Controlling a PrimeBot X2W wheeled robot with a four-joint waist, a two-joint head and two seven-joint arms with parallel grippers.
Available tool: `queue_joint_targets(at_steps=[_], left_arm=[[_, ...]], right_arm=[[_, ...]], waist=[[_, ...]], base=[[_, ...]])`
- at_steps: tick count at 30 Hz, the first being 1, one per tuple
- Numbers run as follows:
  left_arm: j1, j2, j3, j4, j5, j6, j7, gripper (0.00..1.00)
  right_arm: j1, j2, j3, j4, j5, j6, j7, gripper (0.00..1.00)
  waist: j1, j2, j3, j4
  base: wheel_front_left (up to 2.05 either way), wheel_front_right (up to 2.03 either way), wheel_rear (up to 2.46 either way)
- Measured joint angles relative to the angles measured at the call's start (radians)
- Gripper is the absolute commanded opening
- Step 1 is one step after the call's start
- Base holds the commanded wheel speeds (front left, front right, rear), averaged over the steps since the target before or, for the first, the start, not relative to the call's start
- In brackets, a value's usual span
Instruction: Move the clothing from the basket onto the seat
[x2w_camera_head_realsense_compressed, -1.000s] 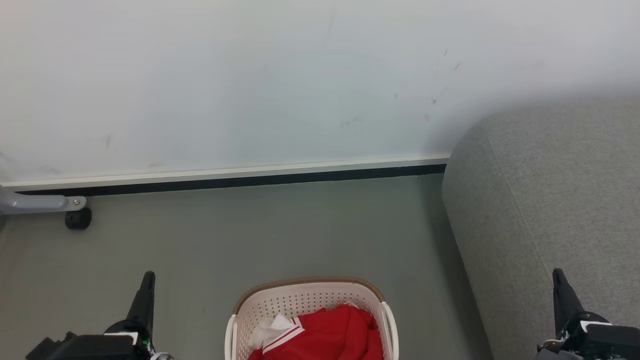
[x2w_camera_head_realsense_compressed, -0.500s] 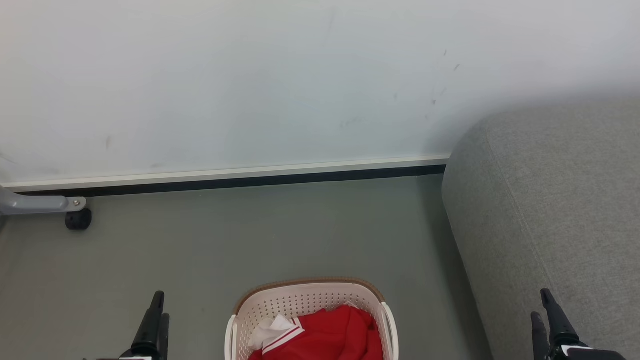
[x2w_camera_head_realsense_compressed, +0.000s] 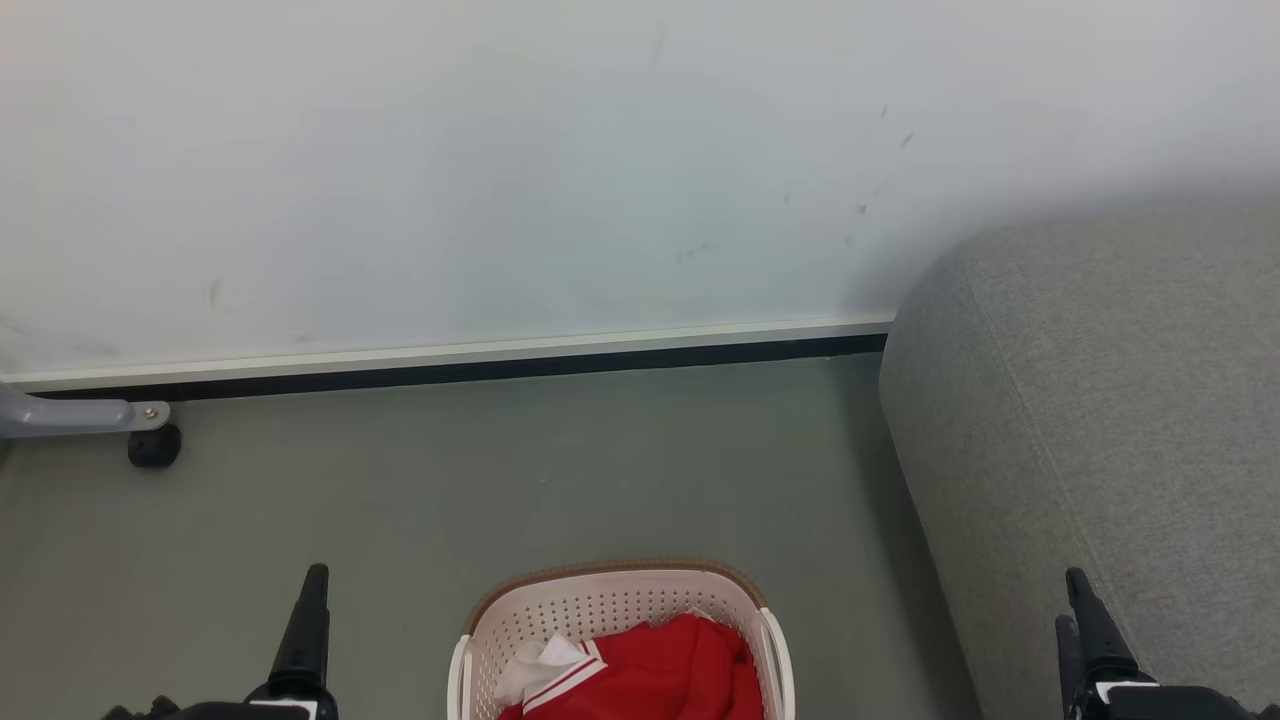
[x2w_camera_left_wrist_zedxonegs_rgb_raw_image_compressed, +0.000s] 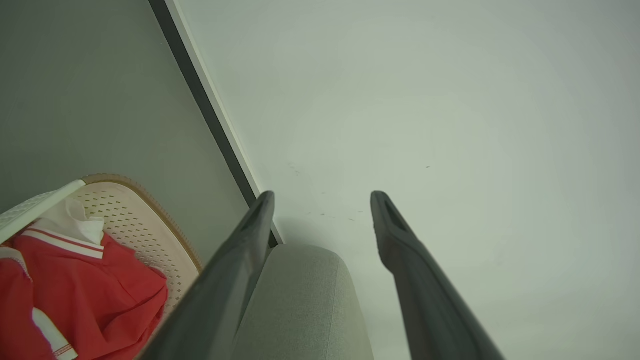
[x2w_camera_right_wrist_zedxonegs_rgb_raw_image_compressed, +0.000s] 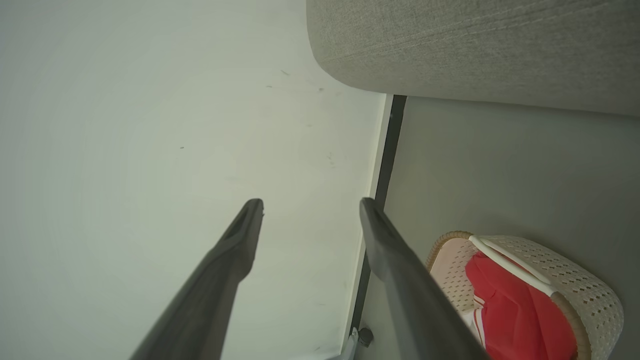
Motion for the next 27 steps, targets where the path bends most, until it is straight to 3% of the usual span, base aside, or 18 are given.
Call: queue_joint_targets(at_steps=[13,27], left_arm=[[0.001,0.009,-0.030,-0.048,0.192,0.027,-0.044,1.00],[0.009,0.056,-0.075,-0.087,0.457,0.071,-0.098,1.00]], right_arm=[[-0.004,-0.004,0.071,-0.038,-0.207,-0.040,-0.044,1.00],[-0.008,-0.038,0.168,-0.060,-0.460,-0.078,-0.096,1.00]], waist=[[0.0000,0.0000,-0.002,-0.006],[0.0000,0.0000,-0.004,-0.012]], base=[[0.00,0.00,0.00],[0.00,0.00,0.00]])
